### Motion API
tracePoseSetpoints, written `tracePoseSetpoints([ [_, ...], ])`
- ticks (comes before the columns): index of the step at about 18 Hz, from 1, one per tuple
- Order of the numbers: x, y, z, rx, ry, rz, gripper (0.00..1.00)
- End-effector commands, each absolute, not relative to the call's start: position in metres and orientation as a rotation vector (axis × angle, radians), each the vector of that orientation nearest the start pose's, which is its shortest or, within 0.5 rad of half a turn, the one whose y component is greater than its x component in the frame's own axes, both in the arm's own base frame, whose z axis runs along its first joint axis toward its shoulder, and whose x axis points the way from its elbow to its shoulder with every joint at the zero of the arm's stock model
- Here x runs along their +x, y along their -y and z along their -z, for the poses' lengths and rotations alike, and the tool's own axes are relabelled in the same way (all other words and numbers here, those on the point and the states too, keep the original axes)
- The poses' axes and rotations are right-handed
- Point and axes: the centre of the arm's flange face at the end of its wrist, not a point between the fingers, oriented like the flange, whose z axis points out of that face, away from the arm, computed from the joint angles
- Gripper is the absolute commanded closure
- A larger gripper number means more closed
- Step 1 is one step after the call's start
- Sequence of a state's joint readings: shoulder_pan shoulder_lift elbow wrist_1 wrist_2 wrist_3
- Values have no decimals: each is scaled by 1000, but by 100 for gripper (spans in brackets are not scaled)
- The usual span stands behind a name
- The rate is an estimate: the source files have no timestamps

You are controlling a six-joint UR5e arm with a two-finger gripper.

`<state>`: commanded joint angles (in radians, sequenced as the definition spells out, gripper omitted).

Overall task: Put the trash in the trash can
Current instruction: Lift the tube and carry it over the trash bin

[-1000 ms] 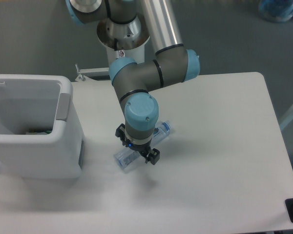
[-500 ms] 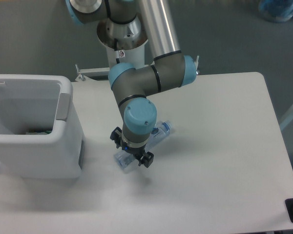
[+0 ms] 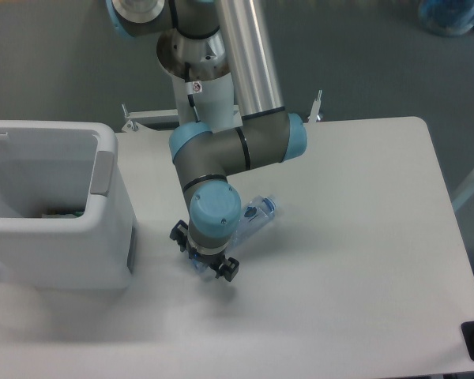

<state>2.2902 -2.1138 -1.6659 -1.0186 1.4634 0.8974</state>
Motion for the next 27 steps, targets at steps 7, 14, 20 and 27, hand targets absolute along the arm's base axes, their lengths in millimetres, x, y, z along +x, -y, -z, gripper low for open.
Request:
tracePoseSetpoints([
  [7,-308,-570,-200,-3086,-271,175,42],
  [14,-324,-582,-256,-3010,-259,61,42],
  [20,-375,-583,-382,-2720,-36,33,41],
  [27,-382,-572,-512,-2318,25,216,36],
])
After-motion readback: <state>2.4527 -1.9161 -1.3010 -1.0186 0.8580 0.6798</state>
